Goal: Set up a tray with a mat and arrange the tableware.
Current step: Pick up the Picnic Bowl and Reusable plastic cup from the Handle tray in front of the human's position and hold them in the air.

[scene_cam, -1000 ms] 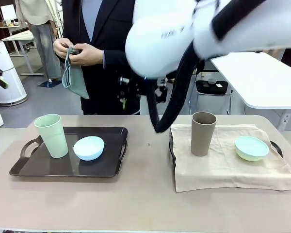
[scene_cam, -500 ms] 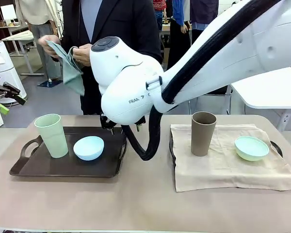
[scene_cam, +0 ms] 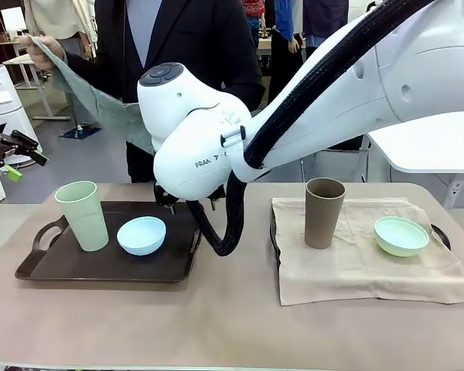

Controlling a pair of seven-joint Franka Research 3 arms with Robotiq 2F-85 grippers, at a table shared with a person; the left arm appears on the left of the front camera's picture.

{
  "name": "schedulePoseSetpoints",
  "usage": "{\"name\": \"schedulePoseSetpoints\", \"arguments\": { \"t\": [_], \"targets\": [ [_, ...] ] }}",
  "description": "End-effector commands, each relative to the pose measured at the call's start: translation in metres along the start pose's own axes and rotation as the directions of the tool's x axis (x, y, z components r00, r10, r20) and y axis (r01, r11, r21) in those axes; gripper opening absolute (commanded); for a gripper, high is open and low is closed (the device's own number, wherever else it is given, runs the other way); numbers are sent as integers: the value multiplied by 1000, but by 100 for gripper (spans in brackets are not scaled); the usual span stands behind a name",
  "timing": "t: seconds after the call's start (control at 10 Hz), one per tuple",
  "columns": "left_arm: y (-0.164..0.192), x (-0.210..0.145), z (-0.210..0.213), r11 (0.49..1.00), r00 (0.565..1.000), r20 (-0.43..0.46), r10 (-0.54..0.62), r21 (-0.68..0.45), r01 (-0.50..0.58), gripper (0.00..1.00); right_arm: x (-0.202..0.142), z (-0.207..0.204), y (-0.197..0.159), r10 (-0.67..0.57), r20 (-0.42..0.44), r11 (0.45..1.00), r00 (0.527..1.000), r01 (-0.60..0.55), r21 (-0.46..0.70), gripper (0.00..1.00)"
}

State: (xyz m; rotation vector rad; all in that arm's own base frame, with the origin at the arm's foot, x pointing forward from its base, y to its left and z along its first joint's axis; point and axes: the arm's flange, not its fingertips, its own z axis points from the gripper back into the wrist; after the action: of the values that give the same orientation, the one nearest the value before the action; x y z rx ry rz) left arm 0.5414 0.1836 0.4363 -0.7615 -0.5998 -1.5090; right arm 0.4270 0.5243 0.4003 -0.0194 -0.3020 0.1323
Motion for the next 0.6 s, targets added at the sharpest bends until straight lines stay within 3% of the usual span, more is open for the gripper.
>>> {"name": "schedulePoseSetpoints", "arguments": {
  "t": [0.0,0.2,0.3,0.4,0.5],
  "targets": [
    [14,-30,4,967,964,109,-241,-52,248,100,4,-13,22,-21,-73,999,997,24,49,98],
    [15,-59,-3,925,922,180,-343,-104,365,100,6,-13,39,-22,-58,995,998,27,94,98],
    [22,-59,-14,936,925,257,-280,-141,323,100,6,-12,44,-44,-34,996,998,47,76,98],
    [8,-49,-13,952,949,113,-294,-53,302,100,-4,-17,30,-22,-67,998,998,26,61,98],
    [8,-49,-13,952,949,113,-294,-53,302,100,-4,-17,30,-22,-67,998,998,26,61,98]
  ]
}}
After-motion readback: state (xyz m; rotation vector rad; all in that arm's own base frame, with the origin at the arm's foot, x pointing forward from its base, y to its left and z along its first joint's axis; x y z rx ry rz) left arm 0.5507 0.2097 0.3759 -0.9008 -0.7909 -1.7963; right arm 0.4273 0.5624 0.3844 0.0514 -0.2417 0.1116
